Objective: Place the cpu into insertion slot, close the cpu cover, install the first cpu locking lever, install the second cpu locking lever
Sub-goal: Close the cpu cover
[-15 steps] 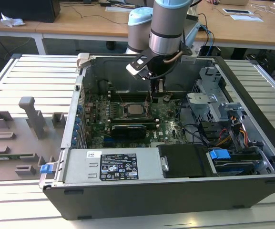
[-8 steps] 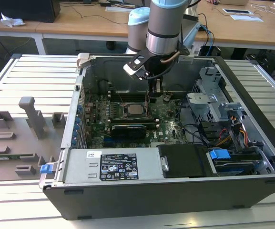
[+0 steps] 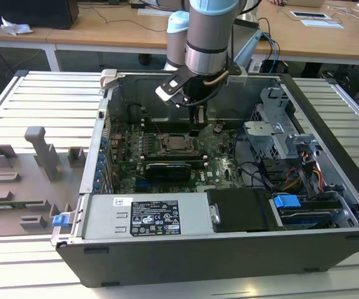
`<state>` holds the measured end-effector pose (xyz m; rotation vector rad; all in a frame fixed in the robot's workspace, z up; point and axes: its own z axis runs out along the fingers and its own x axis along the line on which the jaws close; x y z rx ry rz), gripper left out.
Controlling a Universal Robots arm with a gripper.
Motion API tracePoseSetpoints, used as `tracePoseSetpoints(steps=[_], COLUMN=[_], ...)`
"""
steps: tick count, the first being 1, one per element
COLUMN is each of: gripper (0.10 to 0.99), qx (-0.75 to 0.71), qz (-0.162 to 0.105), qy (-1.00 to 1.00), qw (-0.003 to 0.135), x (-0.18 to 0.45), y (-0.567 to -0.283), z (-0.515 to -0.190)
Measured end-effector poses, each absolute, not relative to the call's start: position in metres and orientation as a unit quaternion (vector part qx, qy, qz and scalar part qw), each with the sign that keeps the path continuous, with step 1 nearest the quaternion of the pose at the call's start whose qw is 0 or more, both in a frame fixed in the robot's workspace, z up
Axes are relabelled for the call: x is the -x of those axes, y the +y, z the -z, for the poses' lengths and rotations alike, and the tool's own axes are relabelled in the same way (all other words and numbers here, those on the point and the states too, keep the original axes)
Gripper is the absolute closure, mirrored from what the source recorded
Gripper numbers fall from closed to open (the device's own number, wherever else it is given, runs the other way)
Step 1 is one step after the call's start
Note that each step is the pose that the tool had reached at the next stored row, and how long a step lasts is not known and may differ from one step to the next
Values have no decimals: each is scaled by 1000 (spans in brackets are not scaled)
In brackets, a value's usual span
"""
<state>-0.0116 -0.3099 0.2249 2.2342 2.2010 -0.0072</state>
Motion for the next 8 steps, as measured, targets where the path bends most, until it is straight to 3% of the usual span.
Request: tracePoseSetpoints(steps=[8], gripper=[980], qx=[-712], qz=[2], qy=[702], qw=[3], x=[45], y=[-310], z=[-220])
